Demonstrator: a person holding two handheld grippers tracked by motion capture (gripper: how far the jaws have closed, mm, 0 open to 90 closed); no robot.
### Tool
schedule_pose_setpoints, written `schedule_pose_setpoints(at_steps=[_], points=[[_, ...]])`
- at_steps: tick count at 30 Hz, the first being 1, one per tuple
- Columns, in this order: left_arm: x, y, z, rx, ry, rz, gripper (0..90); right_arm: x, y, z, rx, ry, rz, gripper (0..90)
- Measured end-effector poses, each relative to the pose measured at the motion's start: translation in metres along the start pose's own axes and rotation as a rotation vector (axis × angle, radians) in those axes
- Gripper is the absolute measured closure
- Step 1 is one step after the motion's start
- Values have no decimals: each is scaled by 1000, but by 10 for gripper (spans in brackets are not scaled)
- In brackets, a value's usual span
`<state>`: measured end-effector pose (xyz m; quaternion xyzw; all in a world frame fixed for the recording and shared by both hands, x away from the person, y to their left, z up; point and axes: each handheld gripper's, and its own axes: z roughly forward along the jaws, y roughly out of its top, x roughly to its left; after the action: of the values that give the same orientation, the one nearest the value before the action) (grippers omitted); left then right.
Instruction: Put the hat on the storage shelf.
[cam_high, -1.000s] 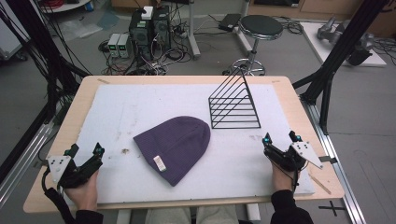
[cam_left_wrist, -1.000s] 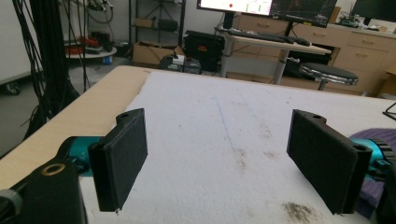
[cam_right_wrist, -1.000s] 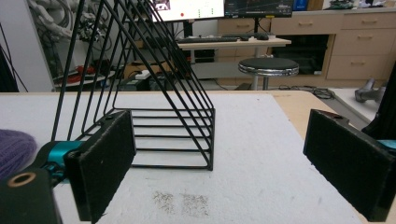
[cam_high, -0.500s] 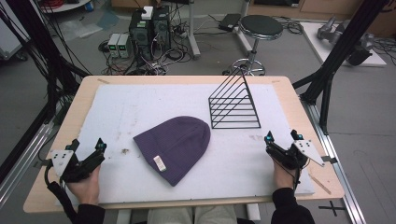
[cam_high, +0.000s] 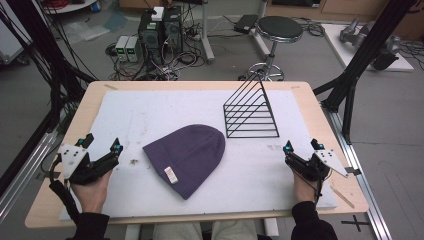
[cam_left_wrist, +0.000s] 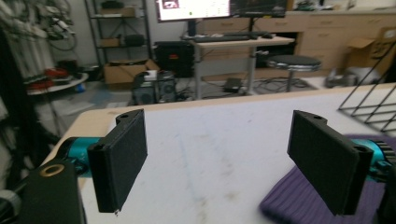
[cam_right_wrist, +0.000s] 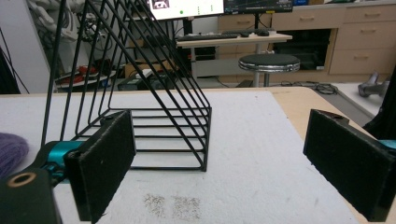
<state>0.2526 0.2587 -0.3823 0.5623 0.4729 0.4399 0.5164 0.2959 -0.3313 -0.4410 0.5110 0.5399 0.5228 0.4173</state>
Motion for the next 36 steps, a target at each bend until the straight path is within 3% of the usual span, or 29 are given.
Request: schedule_pose_setpoints(at_steps=[1,2,4,8,13,14,16,21,22,23,25,27,28,32,35,36], points=[[-1,5,2,1,-15,-13,203,0,0,0,0,0,5,84],[-1,19,11,18,-61,-19,203,-1,0,0,-2,-1,7,83],[-2,25,14,22,-82,-17,199,-1,0,-1,-3,2,7,83],[-6,49,28,37,-146,19,196,2,0,-2,1,15,-1,84],[-11,60,42,77,-207,62,192,6,0,-1,-2,29,-15,83],[-15,64,49,99,-247,74,192,7,1,-1,-1,32,-12,83],[-17,65,53,110,-260,83,194,7,1,-1,-4,37,-23,83],[-27,75,75,182,-372,120,195,8,1,0,5,46,-20,83],[-34,80,83,199,-433,141,194,9,0,1,9,60,-20,83],[-34,80,83,199,-433,141,195,9,0,2,12,64,-24,83],[-44,87,97,244,-500,193,195,10,0,2,16,73,-33,83],[-50,89,109,289,-525,232,195,13,0,2,18,78,-38,83],[-50,89,109,289,-525,232,200,14,0,2,17,81,-44,83],[-67,88,134,379,-569,326,208,16,0,3,16,94,-61,83],[-72,86,145,411,-590,350,217,18,0,4,21,97,-74,83],[-75,85,151,431,-617,365,217,18,0,4,18,94,-86,83]])
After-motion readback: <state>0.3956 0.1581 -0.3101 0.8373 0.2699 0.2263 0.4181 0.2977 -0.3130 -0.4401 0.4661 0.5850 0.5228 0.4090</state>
